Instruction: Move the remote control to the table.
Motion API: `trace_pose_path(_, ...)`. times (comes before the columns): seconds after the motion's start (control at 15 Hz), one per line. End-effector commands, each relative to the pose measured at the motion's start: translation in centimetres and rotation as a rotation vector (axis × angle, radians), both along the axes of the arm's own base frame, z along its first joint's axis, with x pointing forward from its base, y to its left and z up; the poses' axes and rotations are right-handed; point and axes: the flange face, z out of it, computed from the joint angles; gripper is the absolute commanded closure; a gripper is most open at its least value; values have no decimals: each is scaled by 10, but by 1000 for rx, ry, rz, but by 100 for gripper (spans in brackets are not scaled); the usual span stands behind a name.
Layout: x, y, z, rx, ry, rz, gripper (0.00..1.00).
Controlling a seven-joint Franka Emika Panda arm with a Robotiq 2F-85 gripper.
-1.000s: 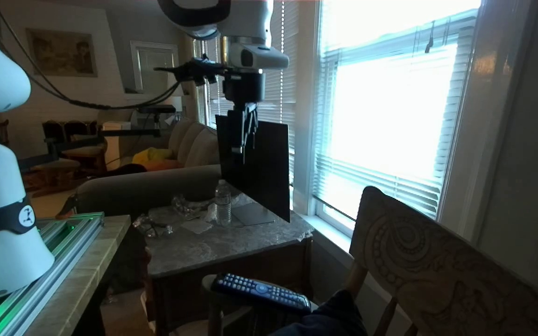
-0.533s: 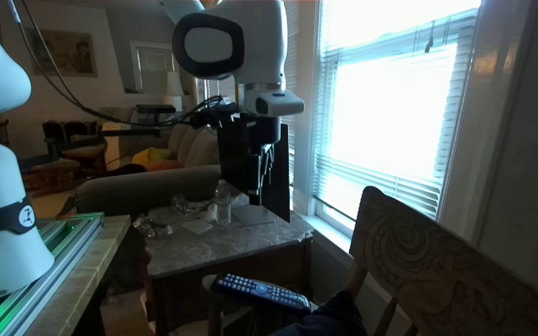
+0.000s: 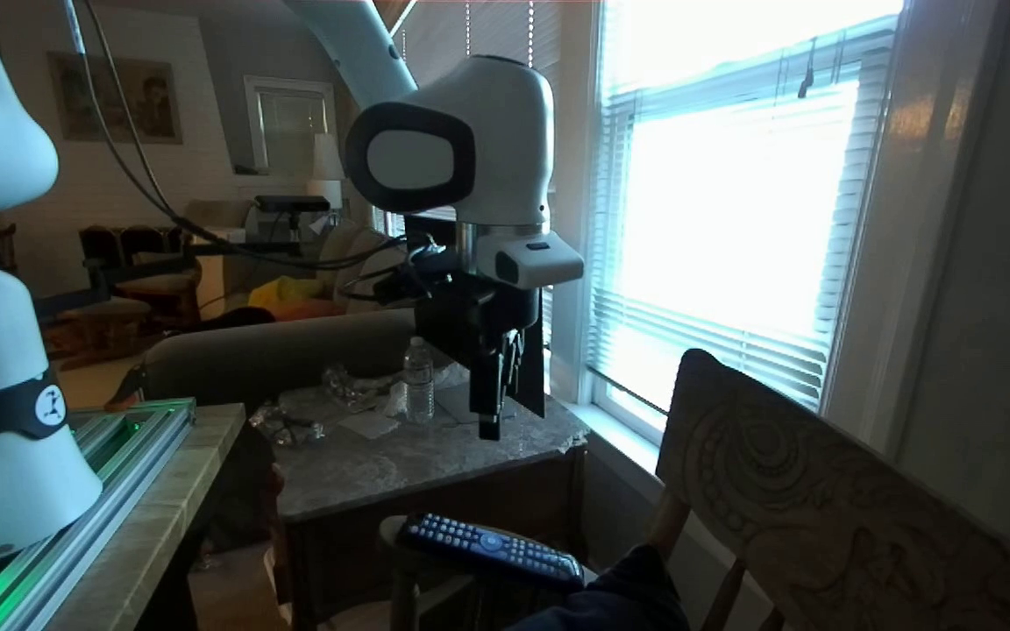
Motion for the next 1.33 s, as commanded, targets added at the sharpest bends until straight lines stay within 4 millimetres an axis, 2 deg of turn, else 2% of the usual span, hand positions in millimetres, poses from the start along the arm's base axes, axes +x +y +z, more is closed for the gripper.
trace_pose_path(0.0,1,0,1,0,-1,0,0)
trace_pose_path(0.73,19,-19,-57,-18,28,-61,0)
trace_pose_path(1.27,26,-34,-110,-16,93,-70,0)
